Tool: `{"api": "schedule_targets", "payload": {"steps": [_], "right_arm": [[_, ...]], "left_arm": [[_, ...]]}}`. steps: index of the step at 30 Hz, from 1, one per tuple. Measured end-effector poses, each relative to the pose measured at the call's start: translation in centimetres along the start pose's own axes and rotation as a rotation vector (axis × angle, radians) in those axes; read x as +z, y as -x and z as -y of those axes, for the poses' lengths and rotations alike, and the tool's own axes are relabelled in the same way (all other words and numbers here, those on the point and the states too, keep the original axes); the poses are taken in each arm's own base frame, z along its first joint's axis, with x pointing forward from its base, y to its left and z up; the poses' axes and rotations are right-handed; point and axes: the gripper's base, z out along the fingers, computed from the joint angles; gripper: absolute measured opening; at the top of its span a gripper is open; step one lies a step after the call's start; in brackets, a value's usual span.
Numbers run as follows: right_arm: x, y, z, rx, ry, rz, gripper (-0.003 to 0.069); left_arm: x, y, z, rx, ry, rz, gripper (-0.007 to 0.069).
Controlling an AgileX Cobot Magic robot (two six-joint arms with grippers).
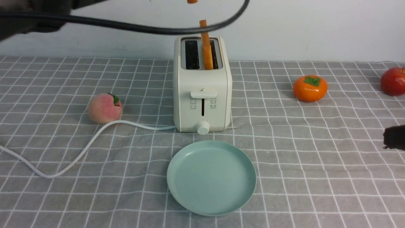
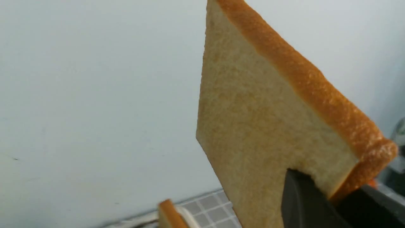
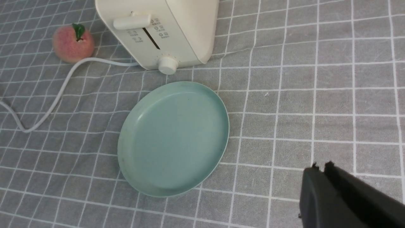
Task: Take toasted bread from bread machine on grey coffee table place on plate.
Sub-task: 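Place the slice of bread on the plate with the left gripper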
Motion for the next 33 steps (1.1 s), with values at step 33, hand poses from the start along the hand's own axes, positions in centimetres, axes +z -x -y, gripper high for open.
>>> {"api": "schedule_targets", "payload": {"steps": [33], "right_arm": [[0.0,0.0,-0.1,-0.056,0.013,0.003,0.0033]], "left_arm": [[-0.3,-21.9,-4.4,-0.709,-0.18,-0.9,0.0097]]}}
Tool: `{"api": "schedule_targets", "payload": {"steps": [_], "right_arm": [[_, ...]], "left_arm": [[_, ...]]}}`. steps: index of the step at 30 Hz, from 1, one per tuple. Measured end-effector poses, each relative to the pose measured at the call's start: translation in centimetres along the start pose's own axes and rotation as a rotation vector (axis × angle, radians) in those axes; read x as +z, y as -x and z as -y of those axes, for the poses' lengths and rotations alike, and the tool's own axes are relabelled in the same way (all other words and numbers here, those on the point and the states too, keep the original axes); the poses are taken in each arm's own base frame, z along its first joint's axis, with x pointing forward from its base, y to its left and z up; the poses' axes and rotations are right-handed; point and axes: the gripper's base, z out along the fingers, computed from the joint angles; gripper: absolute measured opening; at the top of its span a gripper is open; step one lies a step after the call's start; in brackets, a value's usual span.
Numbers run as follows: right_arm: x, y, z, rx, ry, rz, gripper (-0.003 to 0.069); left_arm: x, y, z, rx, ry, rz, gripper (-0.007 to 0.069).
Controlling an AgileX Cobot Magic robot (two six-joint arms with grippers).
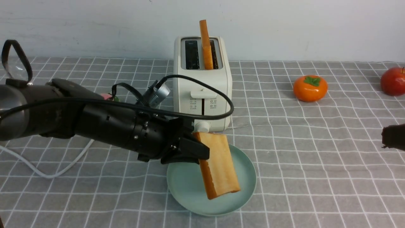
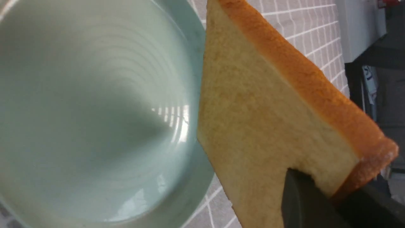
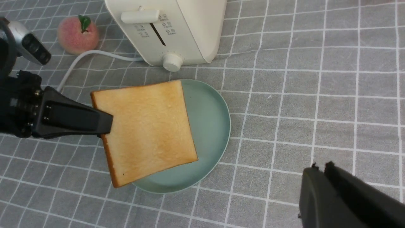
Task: Take toasted bread from bread machine on grey coffee table place on plate.
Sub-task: 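Place the slice of bread on the plate with the left gripper, then grasp the toast slice in the toaster and pull it up out of the slot with the right gripper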
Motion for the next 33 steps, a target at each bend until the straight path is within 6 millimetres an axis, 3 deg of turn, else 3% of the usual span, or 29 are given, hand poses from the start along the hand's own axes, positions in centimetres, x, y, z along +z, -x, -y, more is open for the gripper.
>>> {"api": "schedule_targets", "payload": {"steps": [9,15,19,25,27,28,29,30,31,33], "right_arm": [[0.0,0.0,0.0,0.001,0.001,0.0,0.0038],[-0.6,0.8,-0.4,-0.01,0.01,0.02,0.0041],[-1.0,2.9,-1.1,-0.032,0.038,-0.003,0.0046],[0.2,5.8,-1.3,-0.044,0.066,-0.075,0.0053],[1.3,7.3,-1.3,-0.034,0.083,-0.129,0.0053],[1.7,7.9,-1.4,-0.033,0.09,-0.147,0.0054],[1.8,8.0,-1.5,-0.035,0.094,-0.153,0.0054],[3.1,8.7,-1.8,-0.041,0.111,-0.195,0.0054],[3.4,8.9,-1.9,-0.046,0.115,-0.205,0.0054],[5.4,10.0,-3.6,-0.082,0.143,-0.244,0.0056]], "left_arm": [[-0.2,-0.5,-1.4,-0.003,0.16,-0.059,0.0347],[-1.9,-0.8,-1.7,0.026,0.367,-0.132,0.0358],[-4.1,0.2,0.1,0.044,0.446,-0.091,0.0304],[-7.3,0.4,2.7,0.133,0.523,-0.067,0.0166],[-10.0,-0.2,4.2,0.153,0.603,0.004,0.0026],[-10.7,-0.4,4.6,0.163,0.618,0.021,0.0002],[-11.2,-0.6,4.9,0.156,0.628,0.036,-0.001],[-13.1,-1.6,5.8,0.16,0.658,0.09,-0.0014],[-13.3,-1.7,6.0,0.161,0.658,0.1,-0.0014],[-15.8,-4.0,7.2,0.17,0.656,0.179,-0.0014]]}}
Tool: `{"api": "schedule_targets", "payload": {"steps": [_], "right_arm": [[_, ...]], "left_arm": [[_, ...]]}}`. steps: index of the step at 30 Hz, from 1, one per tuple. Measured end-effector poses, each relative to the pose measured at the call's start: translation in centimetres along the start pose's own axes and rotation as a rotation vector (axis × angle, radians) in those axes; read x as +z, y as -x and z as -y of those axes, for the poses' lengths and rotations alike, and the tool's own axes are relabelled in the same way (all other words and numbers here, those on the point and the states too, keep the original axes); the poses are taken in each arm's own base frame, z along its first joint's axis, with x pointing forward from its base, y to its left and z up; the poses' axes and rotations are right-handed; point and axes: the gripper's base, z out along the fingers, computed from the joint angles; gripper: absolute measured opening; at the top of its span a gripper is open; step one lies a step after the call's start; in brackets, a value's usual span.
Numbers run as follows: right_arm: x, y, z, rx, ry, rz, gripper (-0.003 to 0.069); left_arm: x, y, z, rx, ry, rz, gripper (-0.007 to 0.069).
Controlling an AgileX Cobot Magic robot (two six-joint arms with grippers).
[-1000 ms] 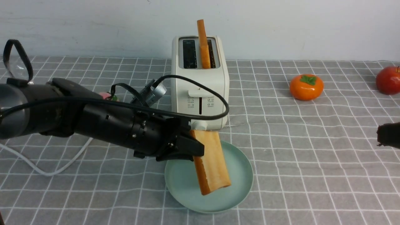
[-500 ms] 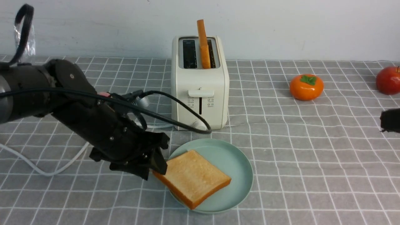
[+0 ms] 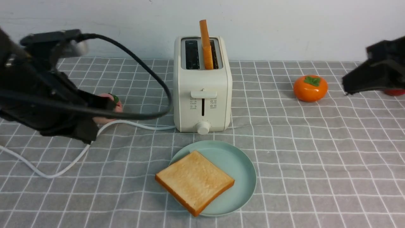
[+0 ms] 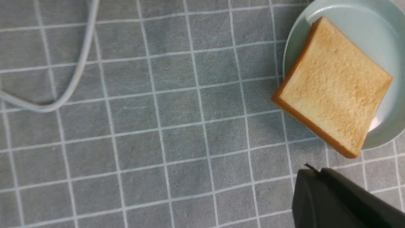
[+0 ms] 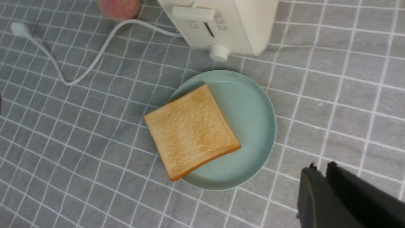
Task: Take toasted bread from bread machine on grey coffee table place on plate.
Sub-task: 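Grasp the toast slice in the toaster and pull it up out of the slot with the right gripper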
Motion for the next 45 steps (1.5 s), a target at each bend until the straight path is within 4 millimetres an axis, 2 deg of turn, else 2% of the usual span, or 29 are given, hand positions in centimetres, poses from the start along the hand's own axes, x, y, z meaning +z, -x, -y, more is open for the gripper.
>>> {"api": "schedule_targets", "payload": {"steps": [2,3,4,6,7,8,9,10,11,13,14,16,19,24,25,26,27,28,29,31,32,33,36,38,39,41,43,44,45], "right_arm": [[2.5,1.8,-1.3,-0.023,0.004,-0.027,0.0069],[2.3,1.9,-1.6,-0.029,0.004,-0.019,0.0072],[3.5,2.7,-2.0,-0.034,-0.004,-0.024,0.0083],[7.0,5.4,-3.5,-0.071,-0.044,0.012,0.0155],[6.8,5.7,-3.7,-0.077,-0.045,0.024,0.0162],[8.9,6.8,-4.2,-0.104,-0.061,0.038,0.0215],[8.9,7.2,-4.4,-0.102,-0.061,0.053,0.0224],[11.0,8.5,-5.0,-0.136,-0.071,0.084,0.0314],[11.6,8.6,-4.9,-0.137,-0.073,0.077,0.0323],[13.4,9.8,-5.4,-0.148,-0.068,0.105,0.0426],[14.0,9.8,-5.3,-0.144,-0.068,0.1,0.0435],[15.9,10.9,-5.4,-0.138,-0.064,0.154,0.0545],[18.2,11.6,-4.8,-0.145,-0.08,0.217,0.0611],[22.2,12.0,-3.2,-0.21,-0.148,0.319,0.0606],[23.8,11.9,-2.6,-0.211,-0.157,0.34,0.0573],[23.8,12.0,-2.6,-0.209,-0.156,0.346,0.0567],[25.0,11.8,-2.2,-0.203,-0.155,0.363,0.0503],[25.5,11.7,-2.2,-0.208,-0.158,0.365,0.0477],[25.7,11.7,-2.1,-0.218,-0.163,0.376,0.0418],[25.9,11.7,-2.1,-0.24,-0.175,0.384,0.0314],[25.9,11.7,-2.2,-0.243,-0.176,0.385,0.03],[25.8,11.7,-2.2,-0.265,-0.189,0.39,0.0187],[24.5,12.3,-2.5,-0.307,-0.216,0.413,-0.0004],[23.7,12.5,-2.7,-0.313,-0.221,0.422,-0.0014],[22.6,12.9,-3.0,-0.313,-0.221,0.436,-0.0016],[18.9,13.8,-4.1,-0.313,-0.216,0.482,-0.0016],[14.0,14.7,-5.5,-0.309,-0.198,0.558,-0.0016],[13.6,14.8,-5.7,-0.309,-0.197,0.567,-0.0016],[10.3,15.3,-6.6,-0.309,-0.182,0.63,-0.0014]], "left_arm": [[-2.1,-2.0,-0.3,-0.004,-0.011,0.064,-0.0014],[-2.1,-2.3,-0.4,-0.004,-0.011,0.065,-0.0014],[-2.9,-3.1,-0.6,-0.003,-0.017,0.094,-0.0014],[-3.9,-5.8,-1.2,-0.005,-0.03,0.139,-0.0014],[-3.8,-6.1,-1.3,-0.007,-0.03,0.136,-0.0014],[-4.1,-7.3,-1.6,-0.009,-0.039,0.154,-0.0014],[-4.1,-7.4,-1.6,-0.01,-0.039,0.155,-0.0014],[-4.0,-8.7,-1.9,-0.015,-0.048,0.159,-0.0014],[-4.0,-8.8,-1.9,-0.015,-0.048,0.159,-0.0014],[-4.1,-9.9,-2.2,-0.017,-0.053,0.164,-0.0014],[-4.1,-10.0,-2.2,-0.017,-0.054,0.165,-0.0014],[-4.6,-10.5,-2.3,-0.014,-0.058,0.174,-0.0014],[-4.9,-10.7,-2.3,-0.013,-0.063,0.19,-0.0014],[-5.0,-10.8,-2.3,-0.013,-0.065,0.193,-0.0014],[-5.0,-10.8,-2.3,-0.013,-0.066,0.194,-0.0014],[-5.0,-10.8,-2.3,-0.013,-0.066,0.194,-0.0014],[-5.1,-10.8,-2.3,-0.013,-0.066,0.195,-0.0014],[-5.1,-10.8,-2.3,-0.011,-0.064,0.195,-0.0014],[-5.1,-10.8,-2.3,-0.011,-0.063,0.195,-0.0014],[-5.1,-10.8,-2.3,-0.008,-0.058,0.196,-0.0014],[-5.1,-10.8,-2.3,-0.008,-0.058,0.197,-0.0014],[-5.1,-10.8,-2.4,-0.007,-0.057,0.197,-0.0014],[-5.1,-10.8,-2.3,-0.007,-0.057,0.199,-0.0014],[-5.1,-10.7,-2.3,-0.007,-0.058,0.205,-0.0014],[-5.1,-10.7,-2.3,-0.007,-0.059,0.207,-0.0014],[-5.1,-10.7,-2.3,-0.007,-0.059,0.209,-0.0014],[-5.1,-10.6,-2.3,-0.007,-0.061,0.215,-0.0014],[-5.1,-10.6,-2.3,-0.007,-0.061,0.217,-0.0014],[-5.1,-10.5,-2.3,-0.007,-0.063,0.225,-0.0014]]}}
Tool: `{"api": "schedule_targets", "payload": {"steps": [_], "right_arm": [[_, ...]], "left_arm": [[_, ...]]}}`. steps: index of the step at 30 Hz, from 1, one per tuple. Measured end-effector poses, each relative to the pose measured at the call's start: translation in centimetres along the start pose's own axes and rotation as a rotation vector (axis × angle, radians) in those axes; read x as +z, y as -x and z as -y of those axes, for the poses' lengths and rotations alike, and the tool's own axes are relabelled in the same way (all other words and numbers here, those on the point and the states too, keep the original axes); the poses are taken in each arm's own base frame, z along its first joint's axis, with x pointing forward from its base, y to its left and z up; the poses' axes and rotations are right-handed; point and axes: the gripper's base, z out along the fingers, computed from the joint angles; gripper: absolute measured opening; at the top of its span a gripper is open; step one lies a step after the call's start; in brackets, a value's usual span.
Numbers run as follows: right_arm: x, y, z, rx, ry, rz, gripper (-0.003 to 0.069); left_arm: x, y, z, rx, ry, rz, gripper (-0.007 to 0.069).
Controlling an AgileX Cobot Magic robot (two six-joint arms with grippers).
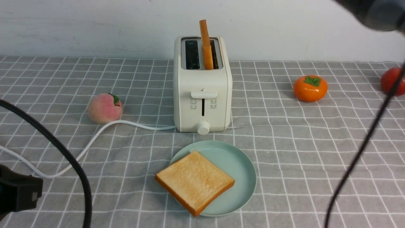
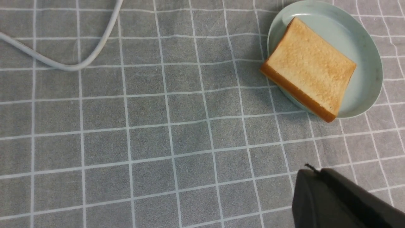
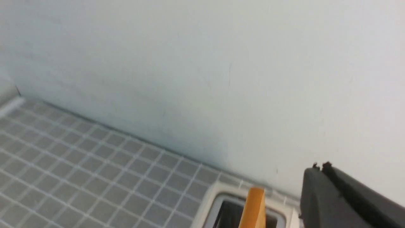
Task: Take toasted bread from bread machine on grey coffee table place on plate.
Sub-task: 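Grasp the toast slice in the toaster and pull it up out of the slot with the right gripper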
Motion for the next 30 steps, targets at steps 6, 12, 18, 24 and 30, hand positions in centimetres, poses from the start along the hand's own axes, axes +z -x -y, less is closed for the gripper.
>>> {"api": "schedule_targets", "payload": {"steps": [6,12,18,24,30], "right_arm": [[-1.0,0.4,0.0,0.031,0.009,-0.051,0.0073],[6.5,-7.7,-0.9,0.103,0.049,-0.217,0.0359],[10.8,-13.2,-1.2,0.116,0.051,-0.256,0.0604],[12.1,-15.3,-1.2,0.116,0.048,-0.285,0.0425],[10.3,-12.3,-0.8,0.105,0.042,-0.234,0.0107]], "left_arm": [[0.0,0.2,0.4,-0.032,-0.046,0.021,-0.0014],[0.0,0.1,0.5,-0.04,-0.055,0.015,-0.0014],[0.0,-0.1,0.3,-0.023,-0.029,-0.008,-0.0014],[0.0,-0.1,0.2,-0.014,-0.018,-0.008,-0.0014],[0.0,-0.1,0.1,-0.012,-0.014,-0.007,-0.0014]]}}
